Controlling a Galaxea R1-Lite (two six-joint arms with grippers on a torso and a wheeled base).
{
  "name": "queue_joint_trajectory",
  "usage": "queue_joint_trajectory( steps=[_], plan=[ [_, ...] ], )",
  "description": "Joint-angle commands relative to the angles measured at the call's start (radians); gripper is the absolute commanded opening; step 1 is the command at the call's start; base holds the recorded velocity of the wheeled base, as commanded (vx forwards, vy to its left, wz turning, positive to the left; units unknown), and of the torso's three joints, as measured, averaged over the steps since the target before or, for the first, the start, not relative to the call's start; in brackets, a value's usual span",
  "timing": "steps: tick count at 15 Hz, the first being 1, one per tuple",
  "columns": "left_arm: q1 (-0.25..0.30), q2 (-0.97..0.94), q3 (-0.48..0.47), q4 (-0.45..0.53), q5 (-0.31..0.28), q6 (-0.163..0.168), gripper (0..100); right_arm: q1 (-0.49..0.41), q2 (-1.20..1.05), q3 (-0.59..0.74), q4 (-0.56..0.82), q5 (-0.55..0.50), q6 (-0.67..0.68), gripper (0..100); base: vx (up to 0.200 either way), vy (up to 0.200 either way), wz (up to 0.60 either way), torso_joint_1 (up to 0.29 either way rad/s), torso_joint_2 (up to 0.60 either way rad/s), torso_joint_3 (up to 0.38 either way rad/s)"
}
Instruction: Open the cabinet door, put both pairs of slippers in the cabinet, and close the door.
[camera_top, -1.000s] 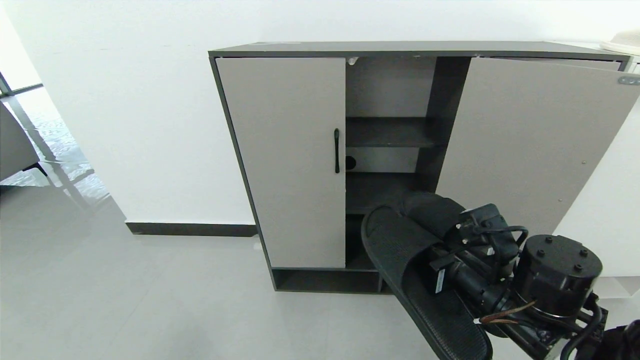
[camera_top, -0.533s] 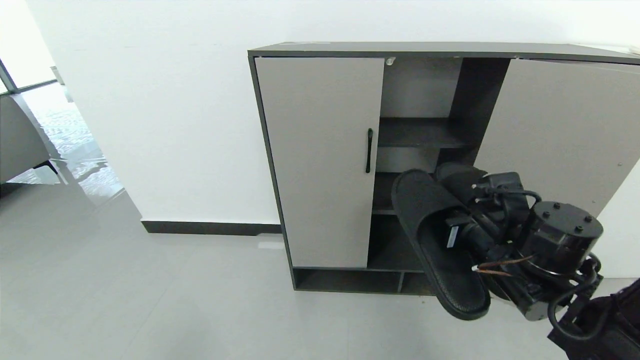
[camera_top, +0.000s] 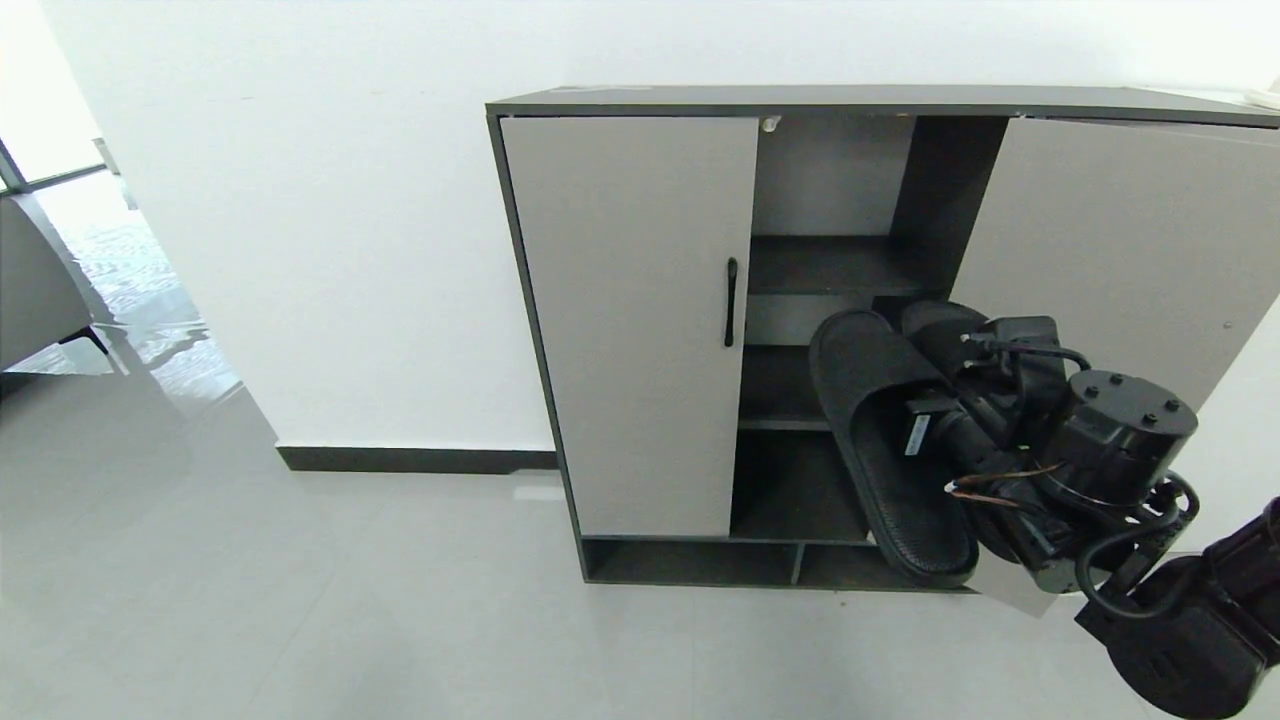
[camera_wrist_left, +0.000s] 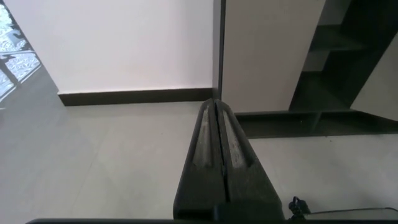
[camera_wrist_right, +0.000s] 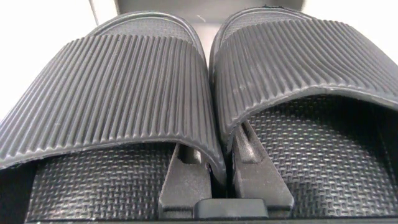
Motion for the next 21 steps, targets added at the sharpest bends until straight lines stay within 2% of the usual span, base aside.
queue_joint_trajectory(
  steps=[1,11,15,17,19,21],
  plan=[
    [0.0,0.003,0.0,0.0,0.0,0.0,0,-0.005,0.004,-0.003,0.001,-0.001,0.0,0,0.2,0.0,0.0,-0.007,0.0,-0.002],
    [-0.001,0.003,0.0,0.0,0.0,0.001,0,-0.008,0.002,-0.057,0.002,-0.001,-0.005,0,0.2,0.0,0.0,0.004,0.0,0.004],
    [0.0,0.003,0.0,0.0,0.0,0.0,0,-0.014,0.004,-0.226,0.136,0.001,-0.014,0,0.2,0.0,0.0,0.005,0.0,0.004],
    [0.0,0.003,0.0,0.0,0.0,0.0,0,-0.023,0.015,-0.325,0.208,0.001,-0.014,0,0.0,0.0,0.0,0.0,0.0,0.0],
    [0.0,0.003,0.0,0.0,0.0,-0.002,0,-0.077,0.065,-0.497,0.349,0.002,-0.014,0,0.0,0.0,0.0,0.0,0.0,0.0],
    [0.0,0.003,0.0,0.0,0.0,-0.006,0,-0.098,0.096,-0.566,0.404,0.002,-0.014,0,0.0,0.0,0.0,0.0,0.0,0.0]
  ],
)
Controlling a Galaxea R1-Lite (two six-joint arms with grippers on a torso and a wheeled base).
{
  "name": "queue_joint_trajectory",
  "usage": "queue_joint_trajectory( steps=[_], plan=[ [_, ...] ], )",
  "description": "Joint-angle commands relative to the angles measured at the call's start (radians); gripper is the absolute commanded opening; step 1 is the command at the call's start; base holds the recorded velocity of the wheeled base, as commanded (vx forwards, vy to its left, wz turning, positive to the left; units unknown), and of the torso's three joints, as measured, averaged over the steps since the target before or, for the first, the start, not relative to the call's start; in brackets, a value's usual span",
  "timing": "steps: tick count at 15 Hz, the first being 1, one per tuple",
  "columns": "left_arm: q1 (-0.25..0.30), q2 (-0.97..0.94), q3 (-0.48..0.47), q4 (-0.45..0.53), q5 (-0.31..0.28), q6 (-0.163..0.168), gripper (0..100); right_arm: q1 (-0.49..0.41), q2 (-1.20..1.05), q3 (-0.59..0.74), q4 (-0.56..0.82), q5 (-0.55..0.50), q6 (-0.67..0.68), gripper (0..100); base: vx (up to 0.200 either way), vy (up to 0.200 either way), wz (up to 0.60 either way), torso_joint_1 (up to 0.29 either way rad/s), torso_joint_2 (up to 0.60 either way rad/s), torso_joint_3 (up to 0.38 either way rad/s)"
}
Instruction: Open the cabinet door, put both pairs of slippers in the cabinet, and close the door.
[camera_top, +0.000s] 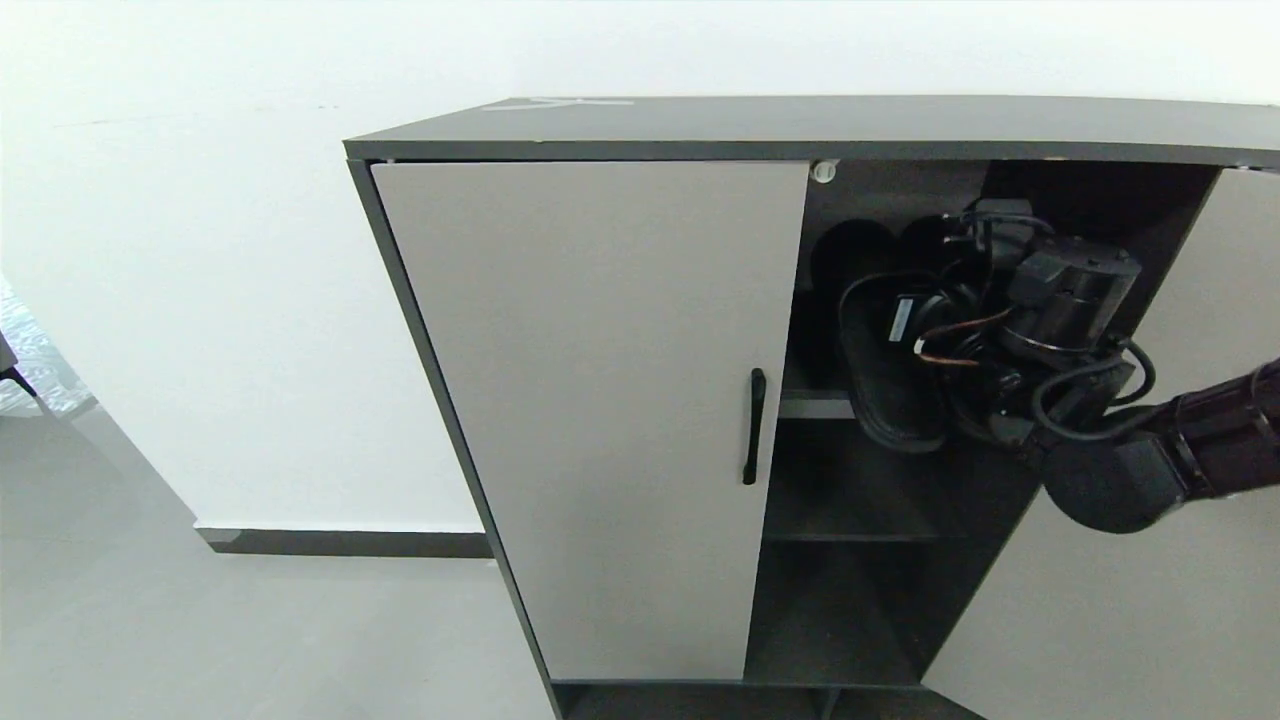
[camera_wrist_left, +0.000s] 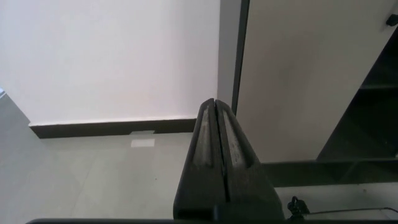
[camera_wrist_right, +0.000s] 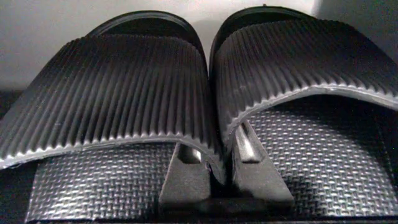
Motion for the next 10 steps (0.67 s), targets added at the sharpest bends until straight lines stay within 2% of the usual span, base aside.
queue_joint_trajectory(
  steps=[1,10],
  plan=[
    [-0.001,0.001,0.0,0.0,0.0,-0.001,0,-0.038,0.078,-0.124,0.057,0.002,0.0,0,0.0,0.0,0.0,0.0,0.0,0.0],
    [0.001,0.001,0.0,0.0,0.0,-0.007,0,-0.053,0.247,-0.328,0.16,0.004,0.007,0,0.0,0.0,0.0,0.0,0.0,0.0]
  ],
)
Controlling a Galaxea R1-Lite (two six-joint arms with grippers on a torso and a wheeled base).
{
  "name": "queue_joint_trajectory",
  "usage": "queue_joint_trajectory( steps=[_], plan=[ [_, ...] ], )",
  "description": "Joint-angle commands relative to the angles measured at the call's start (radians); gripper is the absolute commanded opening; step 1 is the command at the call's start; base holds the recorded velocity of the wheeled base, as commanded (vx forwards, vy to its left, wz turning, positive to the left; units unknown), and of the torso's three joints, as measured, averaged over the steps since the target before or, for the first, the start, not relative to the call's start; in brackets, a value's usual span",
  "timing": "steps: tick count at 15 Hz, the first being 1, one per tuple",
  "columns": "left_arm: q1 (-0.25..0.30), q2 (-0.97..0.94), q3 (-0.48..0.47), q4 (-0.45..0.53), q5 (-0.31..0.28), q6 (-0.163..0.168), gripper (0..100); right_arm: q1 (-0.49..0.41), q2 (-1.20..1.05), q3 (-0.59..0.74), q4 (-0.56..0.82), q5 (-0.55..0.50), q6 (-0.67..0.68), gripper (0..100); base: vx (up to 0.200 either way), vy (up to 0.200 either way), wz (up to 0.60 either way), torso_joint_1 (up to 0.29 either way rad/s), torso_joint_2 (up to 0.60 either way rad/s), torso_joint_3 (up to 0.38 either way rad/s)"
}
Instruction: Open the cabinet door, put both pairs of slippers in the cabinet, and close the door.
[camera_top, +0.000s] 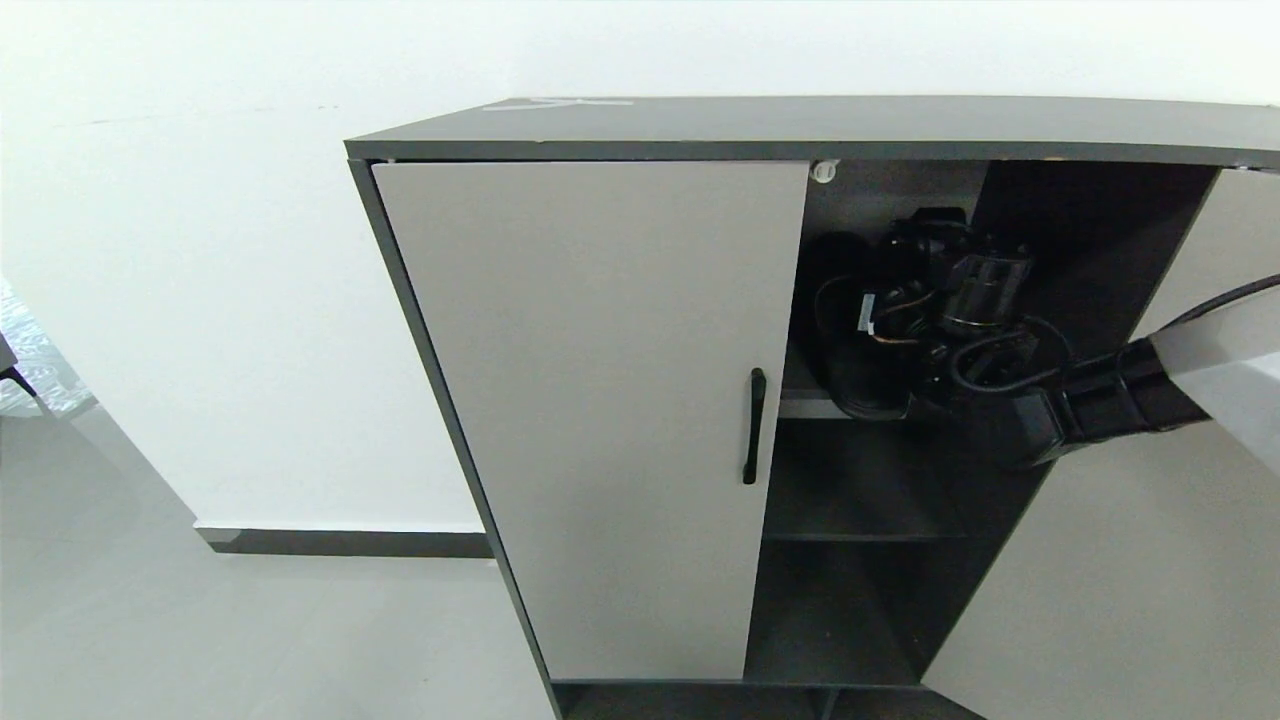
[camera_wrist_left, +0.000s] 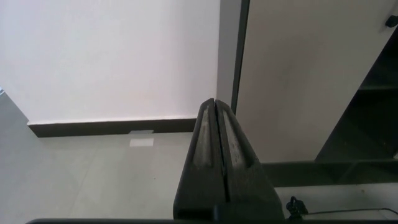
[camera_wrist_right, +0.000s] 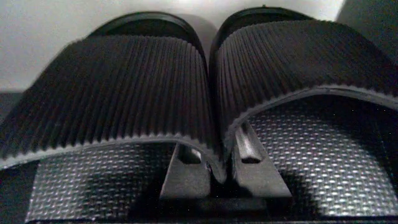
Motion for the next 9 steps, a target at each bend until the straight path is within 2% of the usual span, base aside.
queue_joint_trajectory(
  steps=[1,5,6,9],
  plan=[
    [0.0,0.001,0.0,0.0,0.0,0.0,0,-0.005,0.043,-0.029,0.006,-0.002,0.002,0,0.0,0.0,0.0,0.0,0.0,0.0],
    [0.0,0.001,0.0,0.0,0.0,0.0,0,-0.005,0.043,-0.026,0.029,0.0,0.002,0,0.0,0.0,0.0,0.0,0.0,0.0],
    [-0.001,0.001,0.0,0.0,0.0,0.0,0,-0.003,0.043,-0.025,0.036,0.0,0.01,100,0.0,0.0,0.0,0.0,0.0,0.0],
    [0.0,0.001,0.0,0.0,0.0,0.0,0,0.002,0.017,0.012,0.038,0.0,0.026,100,0.0,0.0,0.0,0.0,0.0,0.0]
  ],
)
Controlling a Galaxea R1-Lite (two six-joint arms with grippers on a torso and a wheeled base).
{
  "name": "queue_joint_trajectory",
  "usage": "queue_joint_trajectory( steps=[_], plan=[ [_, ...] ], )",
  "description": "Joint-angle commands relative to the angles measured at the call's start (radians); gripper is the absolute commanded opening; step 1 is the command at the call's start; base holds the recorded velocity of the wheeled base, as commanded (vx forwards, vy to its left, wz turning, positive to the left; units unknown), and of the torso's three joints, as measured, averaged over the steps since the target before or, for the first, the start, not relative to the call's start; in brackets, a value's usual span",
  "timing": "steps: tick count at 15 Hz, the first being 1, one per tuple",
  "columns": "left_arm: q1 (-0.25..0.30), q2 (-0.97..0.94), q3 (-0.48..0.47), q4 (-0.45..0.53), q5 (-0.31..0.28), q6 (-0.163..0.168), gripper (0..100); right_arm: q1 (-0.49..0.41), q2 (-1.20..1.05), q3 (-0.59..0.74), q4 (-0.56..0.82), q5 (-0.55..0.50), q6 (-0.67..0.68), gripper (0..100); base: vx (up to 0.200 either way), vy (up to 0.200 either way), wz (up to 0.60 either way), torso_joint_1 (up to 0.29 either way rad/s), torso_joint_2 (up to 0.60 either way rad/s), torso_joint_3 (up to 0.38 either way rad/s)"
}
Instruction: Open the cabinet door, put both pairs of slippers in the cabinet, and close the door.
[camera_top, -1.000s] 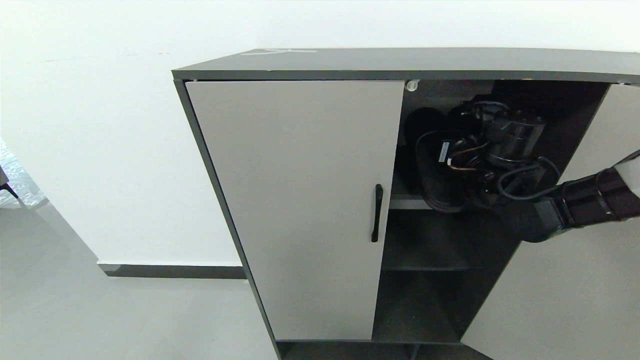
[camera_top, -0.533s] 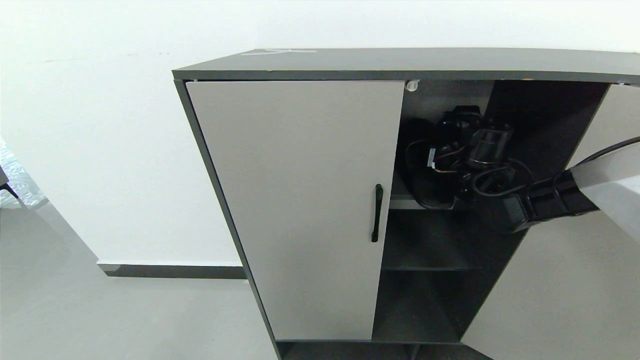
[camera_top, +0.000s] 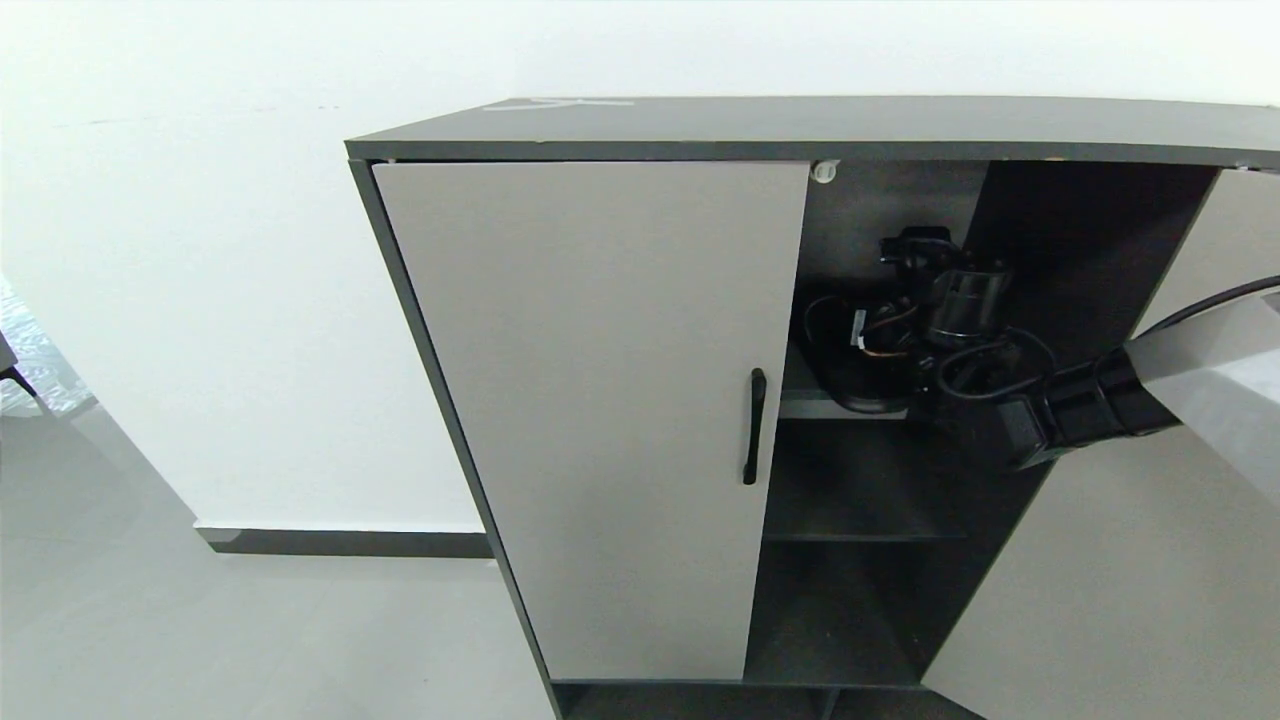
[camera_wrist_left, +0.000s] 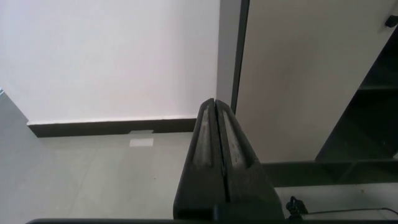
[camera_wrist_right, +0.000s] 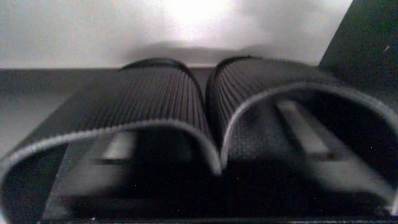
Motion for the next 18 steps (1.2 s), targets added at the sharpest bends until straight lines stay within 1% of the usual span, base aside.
queue_joint_trajectory(
  steps=[1,5,6,8,9,11,13,15,17,18],
  plan=[
    [0.0,0.001,0.0,0.0,0.0,0.0,0,0.009,-0.04,0.044,0.001,0.001,0.007,100,0.0,0.0,0.0,0.0,0.0,0.0],
    [0.0,0.001,0.0,0.0,0.0,0.0,0,0.023,-0.15,0.162,-0.003,0.018,0.027,100,0.0,0.0,0.0,0.0,0.0,0.0],
    [0.0,0.0,0.0,0.0,0.0,0.0,0,0.023,-0.159,0.174,-0.003,0.021,0.027,100,0.0,0.0,0.0,0.0,0.0,0.0],
    [0.0,0.001,0.0,0.0,0.0,0.0,0,0.029,-0.228,0.268,-0.008,0.025,0.046,100,0.0,0.0,0.0,0.0,0.0,0.0],
    [0.0,0.001,0.0,0.0,0.0,0.0,0,0.031,-0.247,0.294,-0.015,0.03,0.053,100,-0.2,0.0,0.0,0.002,0.0,0.002],
    [-0.001,0.001,0.0,0.0,0.0,0.0,0,0.046,-0.333,0.415,-0.068,0.056,0.066,100,-0.2,0.0,0.0,0.002,0.0,0.005],
    [0.0,0.001,0.0,0.0,0.0,0.0,0,0.081,-0.451,0.515,-0.08,0.062,0.067,100,-0.2,0.0,0.0,0.0,0.01,0.0],
    [0.0,0.001,0.0,0.0,0.0,0.0,0,0.121,-0.56,0.614,-0.08,0.113,0.106,100,-0.2,0.0,0.0,-0.002,0.0,0.002],
    [-0.001,0.001,0.0,0.0,0.0,0.0,0,0.17,-0.668,0.754,-0.078,0.234,0.138,100,-0.2,0.0,0.0,0.002,0.0,0.0],
    [-0.001,0.001,0.0,0.0,0.0,0.0,0,0.186,-0.707,0.814,-0.075,0.32,0.149,100,-0.2,0.0,0.0,-0.002,0.0,0.002]
  ],
)
